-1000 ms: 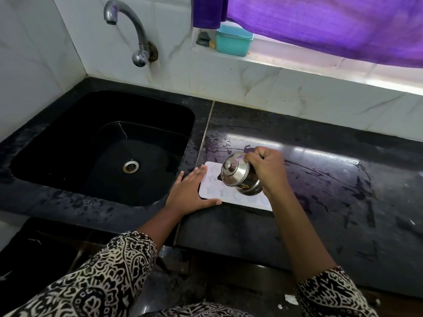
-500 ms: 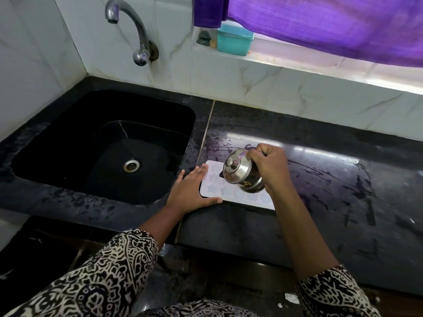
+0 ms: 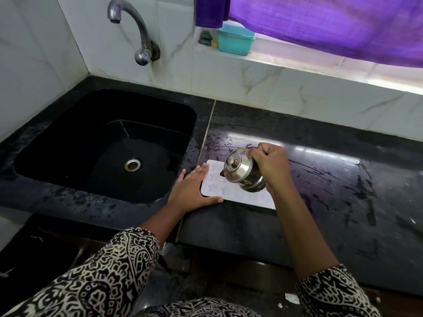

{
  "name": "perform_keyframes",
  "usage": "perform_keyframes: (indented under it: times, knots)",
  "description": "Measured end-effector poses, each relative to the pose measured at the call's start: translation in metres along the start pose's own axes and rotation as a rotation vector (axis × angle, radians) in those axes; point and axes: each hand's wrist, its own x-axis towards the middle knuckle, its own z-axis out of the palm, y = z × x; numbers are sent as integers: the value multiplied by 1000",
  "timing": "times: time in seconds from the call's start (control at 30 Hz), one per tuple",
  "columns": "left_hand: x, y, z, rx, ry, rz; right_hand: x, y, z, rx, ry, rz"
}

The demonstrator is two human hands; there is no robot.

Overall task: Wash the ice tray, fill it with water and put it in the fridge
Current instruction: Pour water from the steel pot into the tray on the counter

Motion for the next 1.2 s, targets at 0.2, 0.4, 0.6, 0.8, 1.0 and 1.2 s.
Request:
perform_keyframes:
  times: [0.2,0.4,0.6,0.8,1.0,1.2]
  knots:
    - [0,-1,0,2,2,7,-1,-1,-1,45,29,39]
    - [0,-1,0,12,-9,5,-1,3,-5,215,48,124]
    - [0,0,-1,9,-10,2,-5,12,-11,399,72,192]
    - [0,-1,-1,21,-23,-1,-9,18,-18,234,83,136]
    - [0,-1,-2,10,-25,-3,-10,18,-23,120,89,65]
    - [0,-1,-2,19,-24,-2,-11,17,-27,63,60,19]
